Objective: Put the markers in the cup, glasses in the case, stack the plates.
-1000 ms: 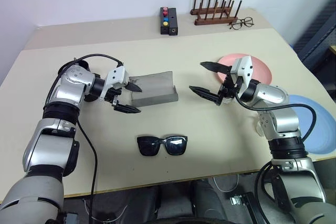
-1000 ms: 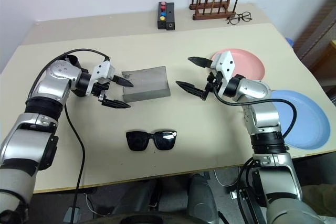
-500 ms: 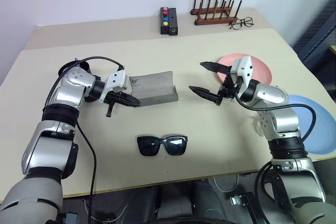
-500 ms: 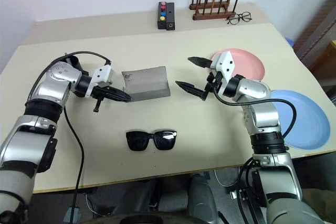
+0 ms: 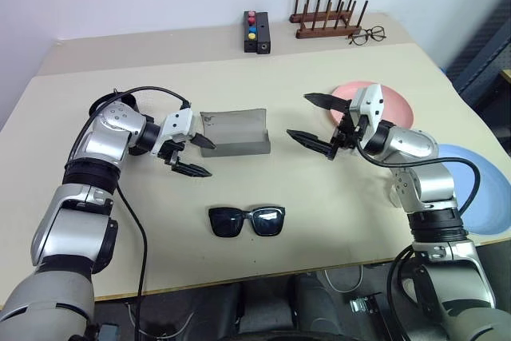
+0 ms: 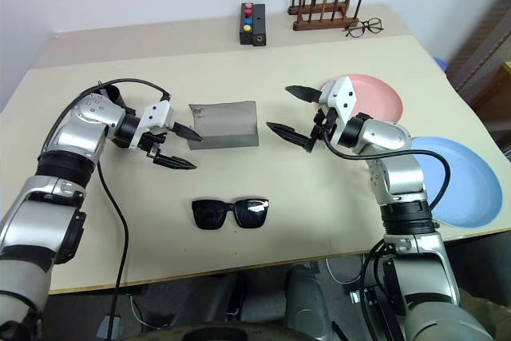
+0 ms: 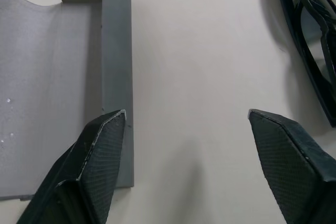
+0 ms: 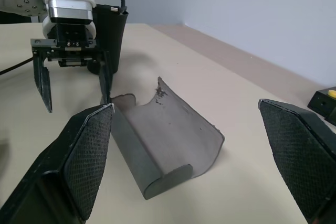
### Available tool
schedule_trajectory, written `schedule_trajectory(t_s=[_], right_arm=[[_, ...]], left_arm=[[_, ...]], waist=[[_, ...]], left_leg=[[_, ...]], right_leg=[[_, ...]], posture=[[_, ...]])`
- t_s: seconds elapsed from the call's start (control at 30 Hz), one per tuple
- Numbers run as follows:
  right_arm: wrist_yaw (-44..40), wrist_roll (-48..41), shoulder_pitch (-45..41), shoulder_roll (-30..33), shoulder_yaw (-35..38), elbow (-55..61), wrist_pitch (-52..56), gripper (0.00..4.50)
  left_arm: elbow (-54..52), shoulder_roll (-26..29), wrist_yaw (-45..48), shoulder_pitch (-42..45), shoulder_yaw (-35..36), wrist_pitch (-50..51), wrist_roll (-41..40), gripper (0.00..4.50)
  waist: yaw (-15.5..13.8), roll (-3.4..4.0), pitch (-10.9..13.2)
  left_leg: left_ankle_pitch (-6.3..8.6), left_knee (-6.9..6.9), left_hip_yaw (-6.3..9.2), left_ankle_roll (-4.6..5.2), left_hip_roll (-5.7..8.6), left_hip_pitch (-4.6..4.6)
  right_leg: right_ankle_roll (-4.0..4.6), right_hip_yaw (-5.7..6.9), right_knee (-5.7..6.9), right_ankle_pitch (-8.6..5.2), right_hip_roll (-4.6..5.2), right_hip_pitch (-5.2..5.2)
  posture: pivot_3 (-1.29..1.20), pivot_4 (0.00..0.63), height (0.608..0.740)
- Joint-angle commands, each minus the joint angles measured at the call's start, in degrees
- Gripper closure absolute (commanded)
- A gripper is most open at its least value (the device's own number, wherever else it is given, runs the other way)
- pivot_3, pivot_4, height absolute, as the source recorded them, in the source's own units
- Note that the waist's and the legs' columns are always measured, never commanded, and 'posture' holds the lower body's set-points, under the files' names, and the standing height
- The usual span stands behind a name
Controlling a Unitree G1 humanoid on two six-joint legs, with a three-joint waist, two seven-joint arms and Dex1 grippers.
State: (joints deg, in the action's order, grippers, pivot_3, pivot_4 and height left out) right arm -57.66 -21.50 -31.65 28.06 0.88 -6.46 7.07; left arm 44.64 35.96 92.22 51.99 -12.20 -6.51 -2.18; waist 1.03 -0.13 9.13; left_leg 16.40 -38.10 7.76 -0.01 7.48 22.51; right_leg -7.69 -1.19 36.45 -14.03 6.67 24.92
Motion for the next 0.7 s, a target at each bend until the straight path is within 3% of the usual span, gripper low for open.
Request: schedule_trajectory(t_s=[0.03,0.7], right_arm=[[0.39,-0.90,-1.05,0.00,0.80,2.81,-0.20,0.00],[0.79,-0.81,-0.89,-0.11,0.93,2.82,-0.53,0.00]], left_arm=[[-2.56,0.00,0.22,1.05,0.53,0.25,-0.71,0.96],[1.11,-1.70,-3.67,5.88,-0.73,-1.11,2.20,0.96]], waist=[[-0.05,0.00,0.00],[0.04,0.00,0.00]], left_leg=[[0.00,0.00,0.00,0.00,0.00,0.00],[0.00,-0.02,0.00,0.00,0.00,0.00]], right_leg=[[0.00,0.00,0.00,0.00,0.00,0.00],[0.00,0.00,0.02,0.00,0.00,0.00]], posture=[[0.00,0.150,0.740],[0.00,0.150,0.740]])
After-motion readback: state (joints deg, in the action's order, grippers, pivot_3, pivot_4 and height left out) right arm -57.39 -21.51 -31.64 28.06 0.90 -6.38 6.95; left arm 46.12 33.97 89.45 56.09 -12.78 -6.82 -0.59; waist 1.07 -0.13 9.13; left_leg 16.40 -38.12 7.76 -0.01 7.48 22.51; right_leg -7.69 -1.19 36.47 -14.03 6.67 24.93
